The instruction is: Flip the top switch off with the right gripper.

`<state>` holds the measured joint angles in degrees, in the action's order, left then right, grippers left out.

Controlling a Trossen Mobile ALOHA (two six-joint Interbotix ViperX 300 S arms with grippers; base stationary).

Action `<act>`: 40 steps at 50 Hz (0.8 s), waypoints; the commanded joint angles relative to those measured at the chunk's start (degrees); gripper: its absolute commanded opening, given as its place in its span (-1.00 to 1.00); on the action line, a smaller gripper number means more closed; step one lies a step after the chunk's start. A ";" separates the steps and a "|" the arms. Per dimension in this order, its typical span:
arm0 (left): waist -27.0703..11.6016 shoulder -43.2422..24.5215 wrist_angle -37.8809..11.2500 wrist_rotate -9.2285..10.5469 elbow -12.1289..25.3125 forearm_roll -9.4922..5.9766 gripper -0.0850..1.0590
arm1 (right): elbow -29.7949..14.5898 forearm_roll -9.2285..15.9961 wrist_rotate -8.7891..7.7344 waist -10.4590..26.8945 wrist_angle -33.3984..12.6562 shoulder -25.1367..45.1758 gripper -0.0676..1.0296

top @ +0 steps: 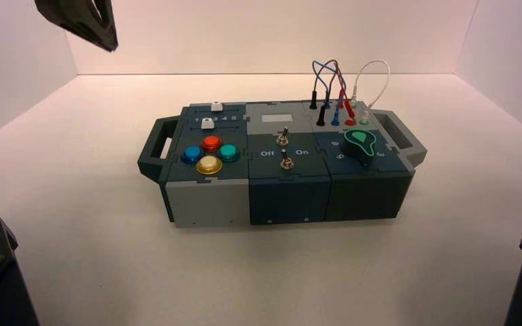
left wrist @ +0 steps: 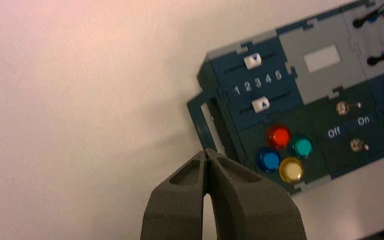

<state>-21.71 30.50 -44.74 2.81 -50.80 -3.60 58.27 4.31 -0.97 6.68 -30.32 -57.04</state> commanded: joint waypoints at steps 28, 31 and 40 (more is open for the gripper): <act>-5.10 -11.87 2.37 3.60 2.20 -2.37 -0.91 | -3.87 4.83 -0.35 4.22 -14.41 7.03 -0.92; -5.10 -13.10 3.08 3.87 2.20 -3.08 -0.91 | -3.87 4.92 -0.35 4.48 -14.68 7.73 -0.92; -5.10 -15.82 5.01 3.96 2.02 -4.92 -0.91 | -3.78 4.83 -0.44 4.75 -14.68 8.61 -0.92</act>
<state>-26.63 15.03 -40.78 6.33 -50.10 -7.91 56.16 8.88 -1.32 10.99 -45.26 -48.69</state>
